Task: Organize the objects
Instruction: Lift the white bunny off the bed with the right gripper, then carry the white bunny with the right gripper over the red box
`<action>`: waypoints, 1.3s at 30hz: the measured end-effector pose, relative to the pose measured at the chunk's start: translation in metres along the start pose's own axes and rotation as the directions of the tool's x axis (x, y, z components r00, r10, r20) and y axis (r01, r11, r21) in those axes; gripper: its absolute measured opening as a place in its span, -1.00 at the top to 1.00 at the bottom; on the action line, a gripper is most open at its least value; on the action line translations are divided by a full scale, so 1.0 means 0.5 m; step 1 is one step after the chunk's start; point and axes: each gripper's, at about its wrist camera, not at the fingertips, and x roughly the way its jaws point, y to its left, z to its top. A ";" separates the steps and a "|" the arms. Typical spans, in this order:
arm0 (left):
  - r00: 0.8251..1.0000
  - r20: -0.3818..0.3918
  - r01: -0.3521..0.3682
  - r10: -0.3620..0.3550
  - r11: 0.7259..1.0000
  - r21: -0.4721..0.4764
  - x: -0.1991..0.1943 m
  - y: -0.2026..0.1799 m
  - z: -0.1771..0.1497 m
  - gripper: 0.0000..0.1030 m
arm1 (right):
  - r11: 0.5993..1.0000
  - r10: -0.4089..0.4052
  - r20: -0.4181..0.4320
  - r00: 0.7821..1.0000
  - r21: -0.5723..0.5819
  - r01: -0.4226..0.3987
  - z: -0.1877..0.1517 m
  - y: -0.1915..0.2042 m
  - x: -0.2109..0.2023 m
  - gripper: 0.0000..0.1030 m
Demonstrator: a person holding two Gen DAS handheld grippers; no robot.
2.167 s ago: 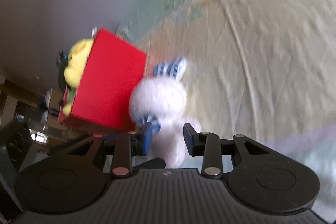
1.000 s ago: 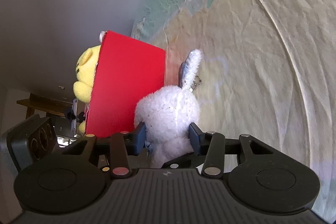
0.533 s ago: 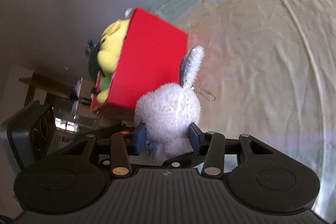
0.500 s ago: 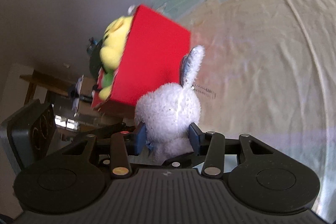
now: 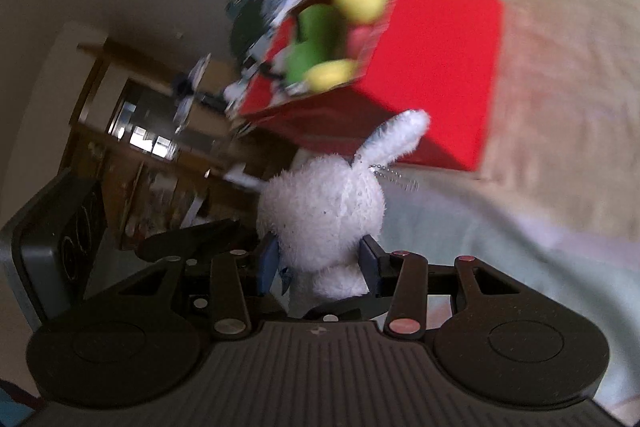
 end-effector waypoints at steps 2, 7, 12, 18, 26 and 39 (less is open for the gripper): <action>1.000 0.013 -0.003 0.003 1.000 -0.020 -0.017 0.032 -0.009 -0.47 | 1.000 0.010 -0.015 1.000 -0.026 -0.011 0.010 0.025 0.021 0.11; 0.998 0.068 -0.013 0.014 1.000 -0.021 -0.062 0.104 -0.023 -0.47 | 0.996 0.041 -0.026 0.999 -0.080 -0.043 0.038 0.087 0.074 0.11; 0.992 0.125 -0.019 0.020 1.000 -0.012 -0.104 0.191 -0.015 -0.47 | 0.992 0.071 0.005 0.997 -0.108 -0.070 0.068 0.150 0.125 0.11; 0.971 0.237 0.029 -0.032 0.999 0.015 -0.147 0.282 0.028 -0.47 | 0.990 0.070 0.113 0.991 -0.132 -0.054 0.107 0.202 0.143 0.11; 0.939 0.320 0.088 -0.124 0.988 0.126 -0.137 0.305 0.111 -0.47 | 0.988 -0.045 0.298 0.954 -0.127 0.086 0.147 0.224 0.143 0.11; 0.909 0.328 0.213 -0.258 0.963 0.167 -0.016 0.281 0.217 -0.48 | 0.923 -0.312 0.481 0.819 -0.050 0.381 0.206 0.183 0.154 0.11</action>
